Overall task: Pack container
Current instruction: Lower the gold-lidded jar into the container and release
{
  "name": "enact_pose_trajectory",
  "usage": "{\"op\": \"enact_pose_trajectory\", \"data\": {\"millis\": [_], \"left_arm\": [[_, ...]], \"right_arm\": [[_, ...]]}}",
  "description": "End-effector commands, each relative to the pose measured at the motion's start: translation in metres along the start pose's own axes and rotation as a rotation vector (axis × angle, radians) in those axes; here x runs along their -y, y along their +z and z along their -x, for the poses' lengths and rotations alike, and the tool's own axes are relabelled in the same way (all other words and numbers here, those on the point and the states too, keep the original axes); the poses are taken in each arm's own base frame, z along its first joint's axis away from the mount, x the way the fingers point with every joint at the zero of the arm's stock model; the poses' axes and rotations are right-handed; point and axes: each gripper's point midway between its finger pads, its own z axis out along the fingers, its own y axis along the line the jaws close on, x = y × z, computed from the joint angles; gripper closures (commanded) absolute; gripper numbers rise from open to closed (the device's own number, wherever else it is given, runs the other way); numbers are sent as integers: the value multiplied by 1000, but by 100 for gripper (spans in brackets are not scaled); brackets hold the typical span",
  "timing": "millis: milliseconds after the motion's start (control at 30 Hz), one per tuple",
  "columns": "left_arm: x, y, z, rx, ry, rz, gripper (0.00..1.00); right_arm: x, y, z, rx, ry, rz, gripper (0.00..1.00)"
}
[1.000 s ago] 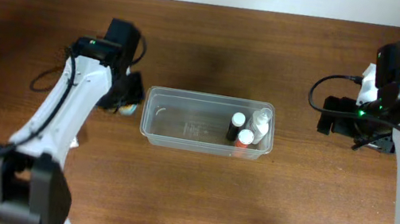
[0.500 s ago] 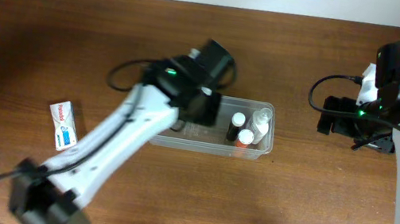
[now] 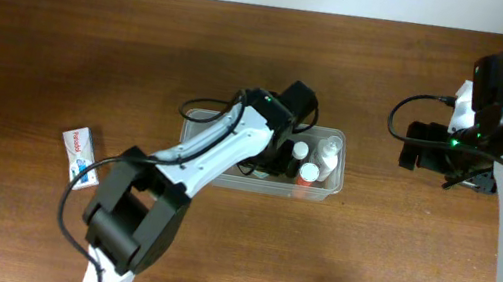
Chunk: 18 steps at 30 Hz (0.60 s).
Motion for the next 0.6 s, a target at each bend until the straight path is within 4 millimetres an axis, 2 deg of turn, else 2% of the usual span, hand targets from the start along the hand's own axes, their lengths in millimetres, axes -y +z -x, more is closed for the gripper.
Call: {"op": "enact_pose_trajectory", "data": {"millis": [0,33,67,133,233,367,433,567], "left_arm": [[3,7,2,-5,17,-15,89],[4,7,3,1,16,-18,88],[5,7,4,5,17,-20,82],[5,7,6,12,19,-23,63],[5,7,6,11,19,-22,48],[3,0,7,6,19,-18,42],[0,-10,12,8,15,-17,38],[-18,-52,29,29,-27,1,36]], "right_arm": [[1,1,0,-3,2,4,6],[1,1,0,-3,2,4,6],[1,1,0,-3,2,4,6],[1,1,0,-4,2,4,6],[1,1,0,-4,2,4,6],[1,1,0,-4,-1,4,6],[1,1,0,-3,-1,4,6],[1,1,0,-4,-1,4,6]]}}
